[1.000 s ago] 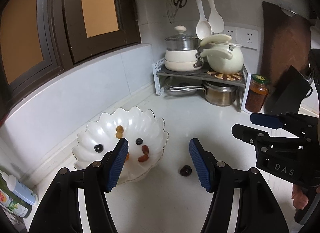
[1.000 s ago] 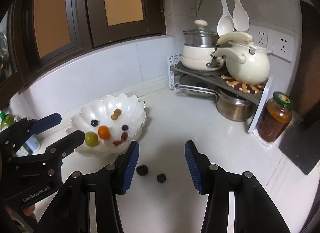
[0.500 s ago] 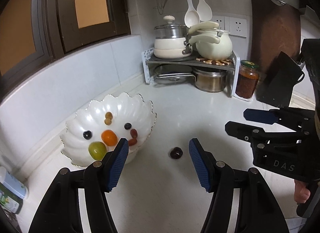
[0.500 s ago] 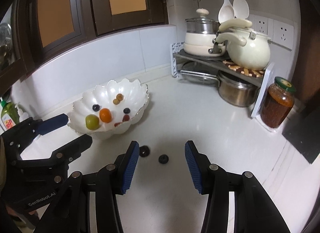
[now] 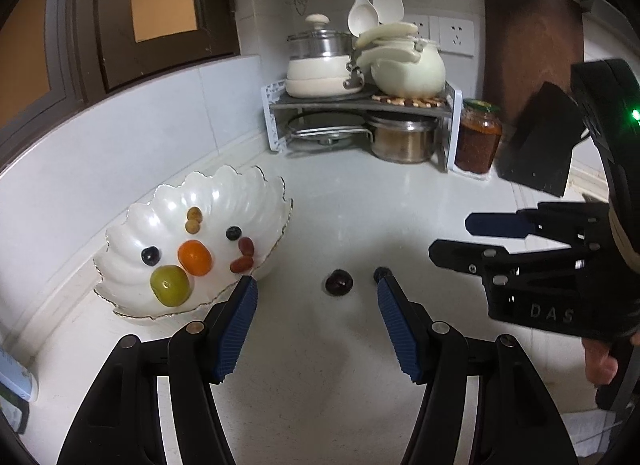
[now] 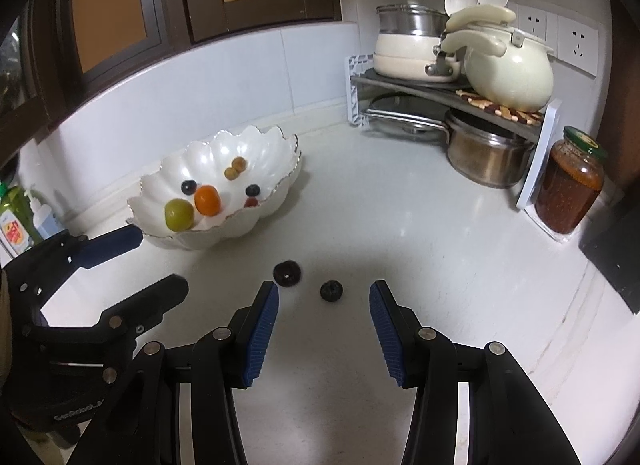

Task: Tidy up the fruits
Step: 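Move both open grippers back toward the last plum and berry on the counter, then grasp the dark plum with the left gripper while the right gripper grasps the small dark berry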

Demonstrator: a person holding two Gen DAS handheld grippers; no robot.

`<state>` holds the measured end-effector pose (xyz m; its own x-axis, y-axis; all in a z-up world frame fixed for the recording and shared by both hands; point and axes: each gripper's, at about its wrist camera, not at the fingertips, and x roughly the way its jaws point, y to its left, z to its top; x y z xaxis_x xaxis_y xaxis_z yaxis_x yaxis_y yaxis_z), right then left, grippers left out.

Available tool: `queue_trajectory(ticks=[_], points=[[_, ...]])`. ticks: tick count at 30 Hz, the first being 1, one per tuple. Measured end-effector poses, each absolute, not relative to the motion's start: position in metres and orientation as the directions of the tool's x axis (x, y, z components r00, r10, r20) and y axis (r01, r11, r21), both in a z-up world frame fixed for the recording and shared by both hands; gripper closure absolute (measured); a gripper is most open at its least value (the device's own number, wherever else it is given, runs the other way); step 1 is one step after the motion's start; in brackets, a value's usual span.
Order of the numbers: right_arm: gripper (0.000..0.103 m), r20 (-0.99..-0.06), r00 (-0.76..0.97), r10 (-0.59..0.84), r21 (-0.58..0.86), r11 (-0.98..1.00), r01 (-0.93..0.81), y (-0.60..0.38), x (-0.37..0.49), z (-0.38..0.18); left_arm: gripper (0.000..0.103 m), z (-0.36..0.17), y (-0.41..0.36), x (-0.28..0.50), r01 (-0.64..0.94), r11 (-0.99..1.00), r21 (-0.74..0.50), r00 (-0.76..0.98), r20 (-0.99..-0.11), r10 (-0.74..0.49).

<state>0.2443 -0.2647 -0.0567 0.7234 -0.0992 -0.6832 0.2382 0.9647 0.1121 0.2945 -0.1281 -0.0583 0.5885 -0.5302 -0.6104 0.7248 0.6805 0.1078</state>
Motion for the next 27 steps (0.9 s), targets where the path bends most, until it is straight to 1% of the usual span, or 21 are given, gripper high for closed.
queue_trajectory(ticks=[8, 11, 17, 21, 27], points=[[0.054, -0.703, 0.707, -0.075, 0.118, 0.968, 0.220, -0.269, 0.260, -0.073, 0.046, -0.075, -0.137, 0.311, 0.745, 0.658, 0.108, 0.561, -0.635, -0.531], [0.054, -0.711, 0.700, -0.067, 0.121, 0.969, 0.217, -0.271, 0.267, -0.081, 0.049, -0.081, -0.142, 0.319, 0.755, 0.647, 0.109, 0.549, -0.644, -0.533], [0.054, -0.736, 0.675, -0.061, 0.119, 0.969, 0.218, -0.277, 0.282, -0.100, 0.050, -0.098, -0.154, 0.331, 0.789, 0.601, 0.129, 0.517, -0.669, -0.535], [0.055, -0.747, 0.662, -0.058, 0.111, 0.971, 0.210, -0.279, 0.290, -0.109, 0.053, -0.107, -0.161, 0.338, 0.807, 0.574, 0.135, 0.496, -0.683, -0.536], [0.056, -0.754, 0.654, -0.063, 0.090, 0.976, 0.198, -0.280, 0.298, -0.119, 0.053, -0.119, -0.168, 0.346, 0.827, 0.543, 0.146, 0.478, -0.691, -0.543]])
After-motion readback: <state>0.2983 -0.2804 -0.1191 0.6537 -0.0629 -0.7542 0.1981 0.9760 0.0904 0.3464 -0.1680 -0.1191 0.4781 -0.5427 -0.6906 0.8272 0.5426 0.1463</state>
